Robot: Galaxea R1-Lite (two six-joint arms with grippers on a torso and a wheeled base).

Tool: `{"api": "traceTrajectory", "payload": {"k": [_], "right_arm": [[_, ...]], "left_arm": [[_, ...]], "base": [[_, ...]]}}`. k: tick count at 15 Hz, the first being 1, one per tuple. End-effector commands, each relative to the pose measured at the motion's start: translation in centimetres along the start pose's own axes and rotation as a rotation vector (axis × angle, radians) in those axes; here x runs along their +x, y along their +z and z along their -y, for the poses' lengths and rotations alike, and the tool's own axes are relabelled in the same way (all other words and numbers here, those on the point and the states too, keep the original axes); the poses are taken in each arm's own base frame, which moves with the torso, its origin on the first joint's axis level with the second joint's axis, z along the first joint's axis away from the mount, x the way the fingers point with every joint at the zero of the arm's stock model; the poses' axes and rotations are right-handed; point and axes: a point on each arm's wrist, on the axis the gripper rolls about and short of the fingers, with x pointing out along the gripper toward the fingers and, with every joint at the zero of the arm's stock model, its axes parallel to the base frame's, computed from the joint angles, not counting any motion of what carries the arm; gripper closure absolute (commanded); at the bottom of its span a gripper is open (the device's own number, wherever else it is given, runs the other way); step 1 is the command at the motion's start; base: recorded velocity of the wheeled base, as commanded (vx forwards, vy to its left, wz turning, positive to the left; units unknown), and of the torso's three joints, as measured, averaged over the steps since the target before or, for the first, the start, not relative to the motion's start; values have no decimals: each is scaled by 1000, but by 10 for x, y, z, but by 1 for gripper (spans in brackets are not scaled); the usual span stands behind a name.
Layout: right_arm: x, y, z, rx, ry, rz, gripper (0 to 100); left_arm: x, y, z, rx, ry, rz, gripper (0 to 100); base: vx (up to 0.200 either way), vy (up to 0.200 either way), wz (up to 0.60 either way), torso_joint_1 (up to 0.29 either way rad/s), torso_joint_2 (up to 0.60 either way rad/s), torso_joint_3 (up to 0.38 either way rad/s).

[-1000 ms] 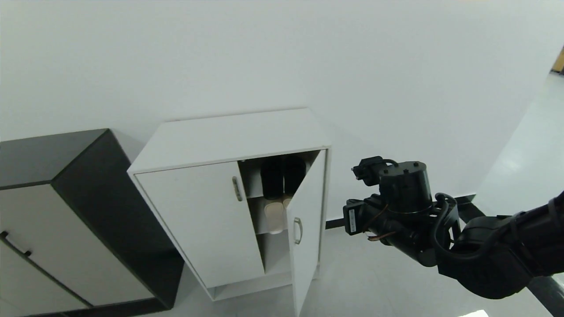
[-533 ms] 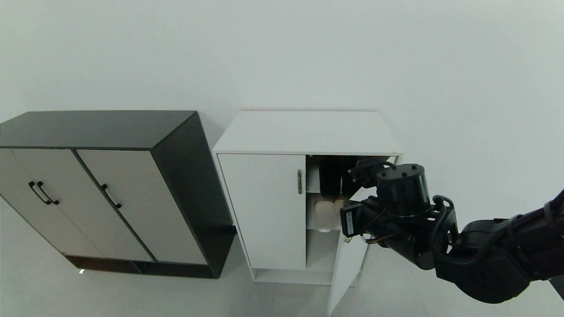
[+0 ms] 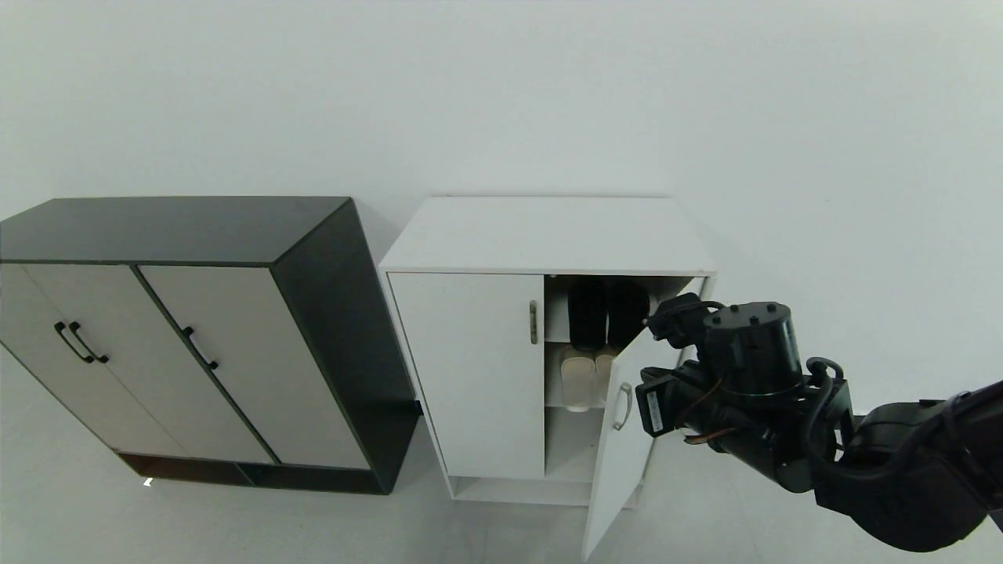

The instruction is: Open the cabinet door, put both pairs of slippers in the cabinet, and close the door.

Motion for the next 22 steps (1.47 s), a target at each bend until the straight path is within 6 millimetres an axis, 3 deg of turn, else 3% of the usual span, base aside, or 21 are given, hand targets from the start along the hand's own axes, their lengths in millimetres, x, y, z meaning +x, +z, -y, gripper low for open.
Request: {"api": "traceTrajectory", "payload": {"k": [1,9,13,18,22], "right_arm": [[17,-9,4,2,-19,-41,100],[61,-24,1,13,-50,-73,100],[85,-26,0,92,-50,11,100],[88,-19,1,134,3,123,100],[71,-29,10,136,157,159,100]], "left_arm": [[0,0,0,-2,0,-1,100],[0,0,0,0,0,-1,100],[0,0,0,0,0,-1,100],[0,0,0,0,0,-1,100],[0,0,0,0,0,-1,100]], "base": [[0,0,0,0,0,0],[0,0,0,0,0,0],[0,0,0,0,0,0],[0,0,0,0,0,0],[0,0,0,0,0,0]]}}
